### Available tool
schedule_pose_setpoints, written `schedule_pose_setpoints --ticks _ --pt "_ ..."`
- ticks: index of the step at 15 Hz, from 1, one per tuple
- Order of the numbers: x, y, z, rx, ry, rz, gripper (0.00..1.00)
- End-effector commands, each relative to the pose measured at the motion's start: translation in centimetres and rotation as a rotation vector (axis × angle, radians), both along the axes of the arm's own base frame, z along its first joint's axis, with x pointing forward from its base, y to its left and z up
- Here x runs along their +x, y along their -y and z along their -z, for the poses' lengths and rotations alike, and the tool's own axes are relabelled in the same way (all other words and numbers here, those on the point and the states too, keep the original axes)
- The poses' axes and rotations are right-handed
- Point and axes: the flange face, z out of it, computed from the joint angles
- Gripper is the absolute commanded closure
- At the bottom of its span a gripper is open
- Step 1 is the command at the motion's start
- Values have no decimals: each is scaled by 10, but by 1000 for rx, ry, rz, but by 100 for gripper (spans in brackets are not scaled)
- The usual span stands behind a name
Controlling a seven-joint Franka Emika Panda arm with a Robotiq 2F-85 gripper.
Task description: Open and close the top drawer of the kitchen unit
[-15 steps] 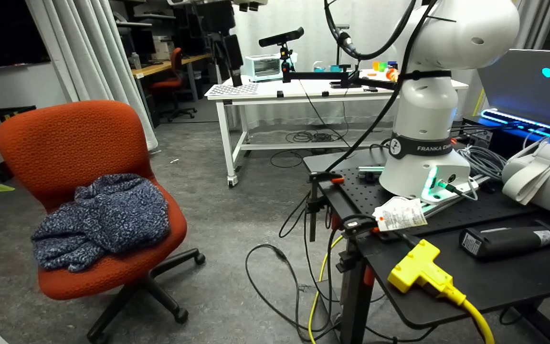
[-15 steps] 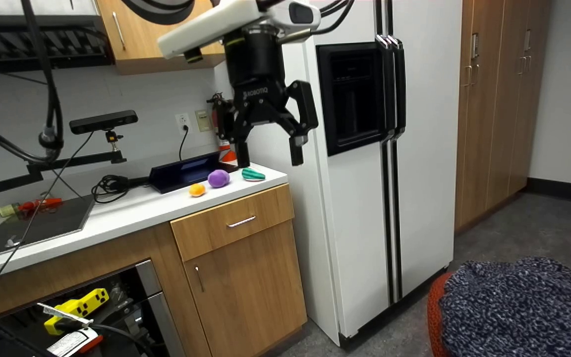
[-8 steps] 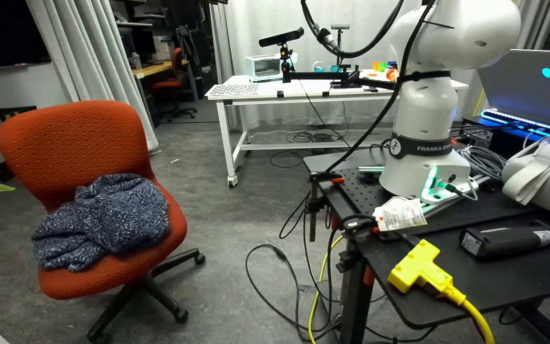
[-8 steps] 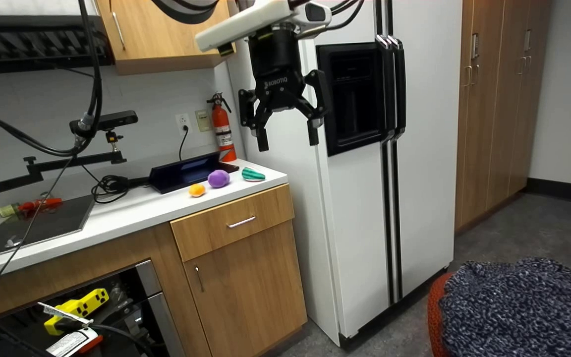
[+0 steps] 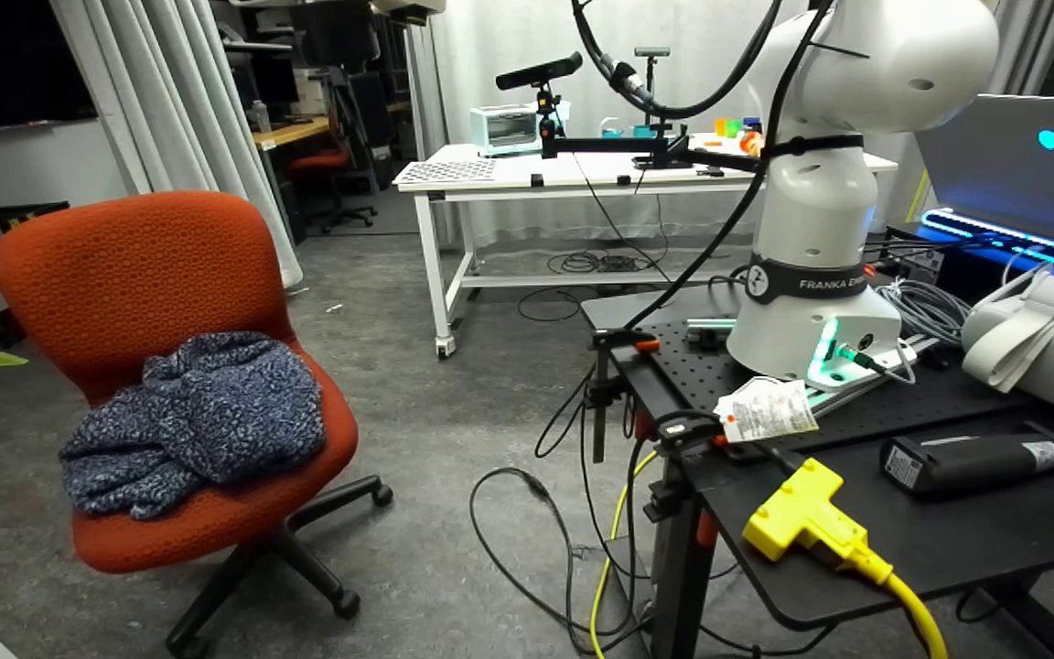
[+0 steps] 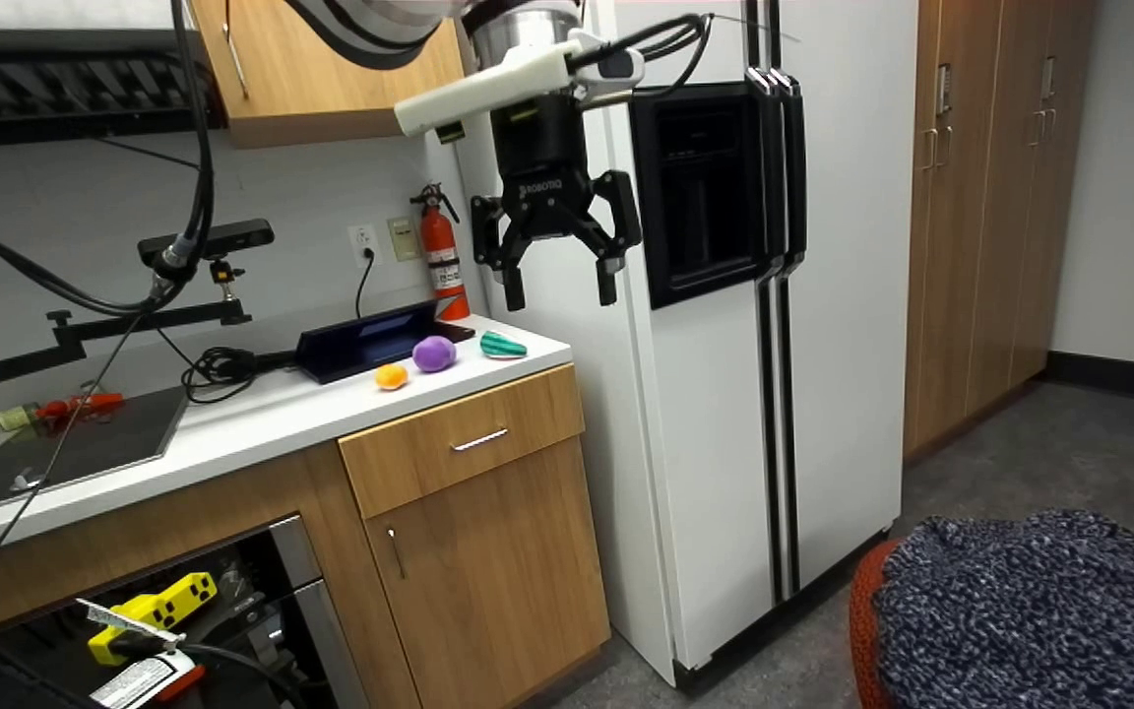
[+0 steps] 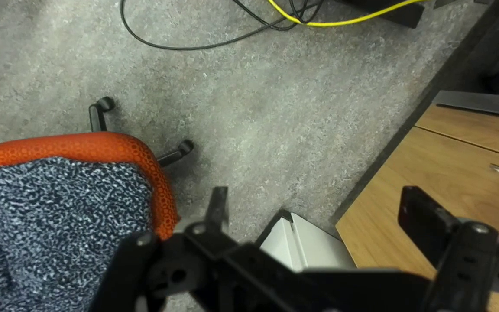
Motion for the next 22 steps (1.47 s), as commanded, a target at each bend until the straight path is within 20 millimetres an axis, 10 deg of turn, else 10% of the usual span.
schedule_pose_setpoints --ticks 1,7,17,22 --pt "22 -37 22 59 26 -28 0" --pt "41 -100 59 127 37 -100 0" --pt "44 -112 71 88 16 -130 0" --pt "71 -167 92 122 40 -212 0"
